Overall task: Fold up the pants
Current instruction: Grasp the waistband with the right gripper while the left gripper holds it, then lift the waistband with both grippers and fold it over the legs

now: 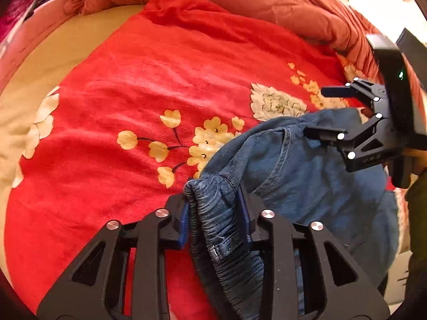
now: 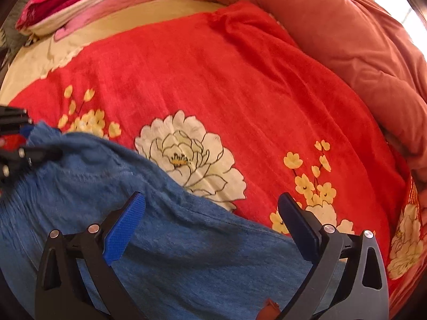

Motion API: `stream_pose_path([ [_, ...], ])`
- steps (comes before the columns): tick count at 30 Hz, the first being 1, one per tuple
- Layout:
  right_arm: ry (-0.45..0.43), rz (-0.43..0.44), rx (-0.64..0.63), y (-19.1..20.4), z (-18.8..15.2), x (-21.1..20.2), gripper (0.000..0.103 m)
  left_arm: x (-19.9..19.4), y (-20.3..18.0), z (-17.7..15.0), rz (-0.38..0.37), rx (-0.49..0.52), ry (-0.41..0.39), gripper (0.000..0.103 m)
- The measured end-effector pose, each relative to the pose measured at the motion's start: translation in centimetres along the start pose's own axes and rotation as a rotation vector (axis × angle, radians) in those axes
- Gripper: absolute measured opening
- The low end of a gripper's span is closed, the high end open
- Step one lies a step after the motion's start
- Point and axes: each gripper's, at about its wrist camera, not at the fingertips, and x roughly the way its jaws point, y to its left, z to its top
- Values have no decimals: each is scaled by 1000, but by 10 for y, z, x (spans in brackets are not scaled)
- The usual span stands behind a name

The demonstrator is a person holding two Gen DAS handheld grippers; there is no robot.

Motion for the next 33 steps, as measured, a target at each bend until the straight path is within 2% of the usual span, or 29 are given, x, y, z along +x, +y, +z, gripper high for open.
stream_pose_path([
  [3,3,4,-85,6,-1,-7,98,-9,-3,1,-31,2,-20,18],
  [7,17,-14,-201,23,-3,-9,98,-41,-14,1,-82,38,-136,18],
  [11,8,-17,-226,34,-4,1,95,-53,-20,-3,-97,80,-177,18],
  [12,7,-6,-225,36,-3,3,77,-53,-22,-4,-87,91,-176,18],
  [13,9,47,-217,38,-5,4,65,-51,-22,-4,-83,92,-170,18],
  [15,-1,82,-203,43,-9,4,39,-47,-20,-4,-68,88,-156,18],
  [17,-40,98,-192,49,-17,-5,21,-47,-20,-2,-60,89,-160,18],
  [19,-70,89,-136,49,-26,-15,13,-50,-20,-3,-49,95,-169,18],
  [21,-110,79,-67,46,-37,-31,10,-49,-19,-4,-29,100,-163,18],
  [25,-191,67,37,49,-62,-68,9,-55,-23,-7,-32,126,-187,18],
  [29,-299,103,159,47,-86,-108,9,-67,-34,-16,-29,176,-230,20],
  [33,-345,167,263,44,-108,-129,9,-84,-41,-26,-63,165,-264,25],
])
